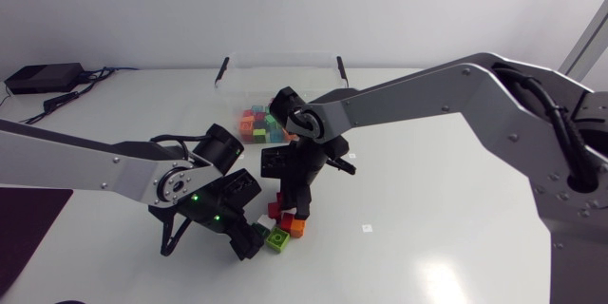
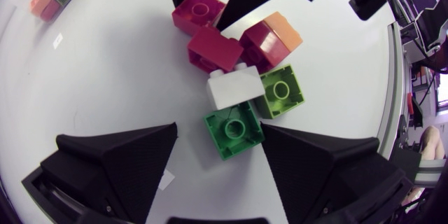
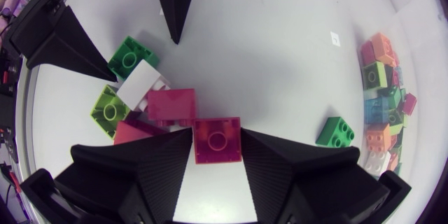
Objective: Place the duplo bricks in the container
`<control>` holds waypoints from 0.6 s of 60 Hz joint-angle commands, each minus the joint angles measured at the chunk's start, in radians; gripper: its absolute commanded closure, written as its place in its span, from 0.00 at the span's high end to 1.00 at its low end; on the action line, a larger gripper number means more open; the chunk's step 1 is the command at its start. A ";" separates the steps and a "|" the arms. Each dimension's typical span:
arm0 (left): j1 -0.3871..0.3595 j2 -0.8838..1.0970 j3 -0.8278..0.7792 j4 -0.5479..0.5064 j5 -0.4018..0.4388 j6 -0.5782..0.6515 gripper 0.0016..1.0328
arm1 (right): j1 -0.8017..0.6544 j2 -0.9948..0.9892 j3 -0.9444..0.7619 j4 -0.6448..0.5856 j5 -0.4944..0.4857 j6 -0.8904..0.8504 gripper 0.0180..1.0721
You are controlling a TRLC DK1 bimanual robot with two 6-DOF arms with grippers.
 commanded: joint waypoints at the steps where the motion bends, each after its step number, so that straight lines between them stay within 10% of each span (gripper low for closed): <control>1: 0.008 0.049 -0.014 -0.011 -0.004 -0.025 0.67 | 0.000 0.026 0.020 -0.017 -0.017 -0.027 0.29; 8: 0.009 0.049 -0.017 -0.012 -0.004 -0.024 0.39 | -0.005 0.024 0.025 -0.027 -0.027 -0.020 0.18; 36: 0.022 -0.089 -0.049 -0.086 -0.002 0.016 0.35 | -0.066 -0.128 0.017 -0.111 -0.057 0.009 0.16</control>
